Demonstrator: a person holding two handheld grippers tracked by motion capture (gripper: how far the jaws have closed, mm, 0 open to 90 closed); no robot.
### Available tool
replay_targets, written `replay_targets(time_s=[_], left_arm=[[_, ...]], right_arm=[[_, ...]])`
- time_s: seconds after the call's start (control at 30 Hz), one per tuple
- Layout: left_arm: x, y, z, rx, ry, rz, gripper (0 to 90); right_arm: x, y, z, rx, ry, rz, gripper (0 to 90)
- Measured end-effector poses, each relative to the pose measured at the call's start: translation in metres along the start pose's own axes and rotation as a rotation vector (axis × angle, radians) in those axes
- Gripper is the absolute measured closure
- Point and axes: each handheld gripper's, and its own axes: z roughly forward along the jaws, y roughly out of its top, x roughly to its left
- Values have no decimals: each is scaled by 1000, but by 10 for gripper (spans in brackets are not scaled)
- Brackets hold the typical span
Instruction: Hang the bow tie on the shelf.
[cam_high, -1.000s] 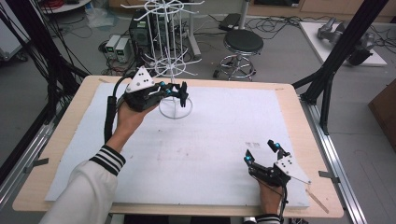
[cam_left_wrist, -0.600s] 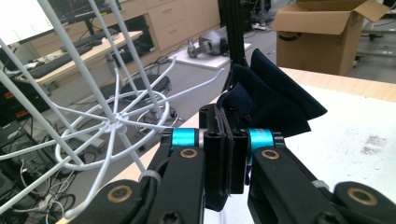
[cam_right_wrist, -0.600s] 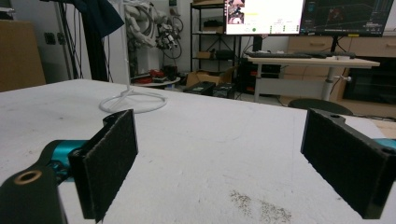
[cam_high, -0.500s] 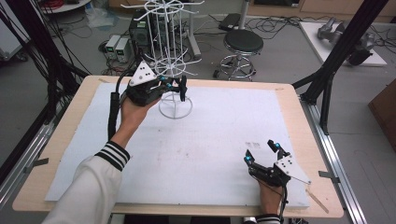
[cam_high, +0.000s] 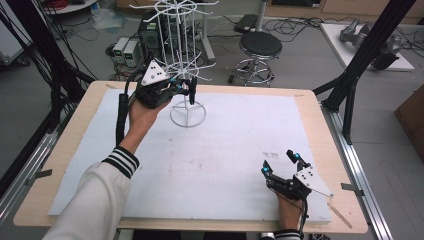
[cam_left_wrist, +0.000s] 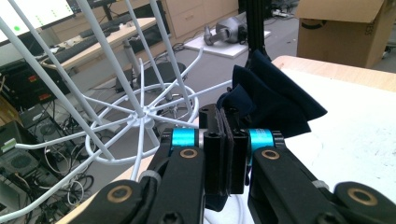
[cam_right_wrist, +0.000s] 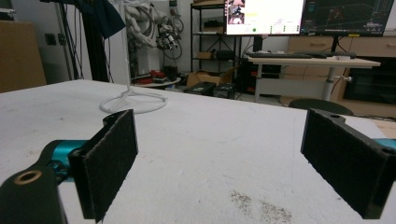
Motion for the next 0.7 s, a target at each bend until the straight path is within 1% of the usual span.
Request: replay_targets(time_s=[0.1,0.27,0.4,0.57,0.6,0.63,0.67,0.7], left_arm=[[1,0,2,12,6,4,882],[2,0,3,25,18,-4,873],[5,2,3,22,34,-26,779],[4,4,0,19,49,4,726],[4,4,-1,15,50,4,708],[4,5,-2,12,55,6,676],[4,4,-3,4,59,-2,645],[4,4,-5,-8,60,-5,595]], right_arm=[[0,0,0,0,0,0,100],[0,0,-1,1,-1,8,100],[0,0,-1,-4,-1,6,100],[0,0,-1,0,-1,9,100],[0,0,-1,-3,-2,5,100],[0,0,-1,0,-1,9,101],[0,0,-1,-1,-1,8,100],[0,0,-1,-2,-1,9,100]])
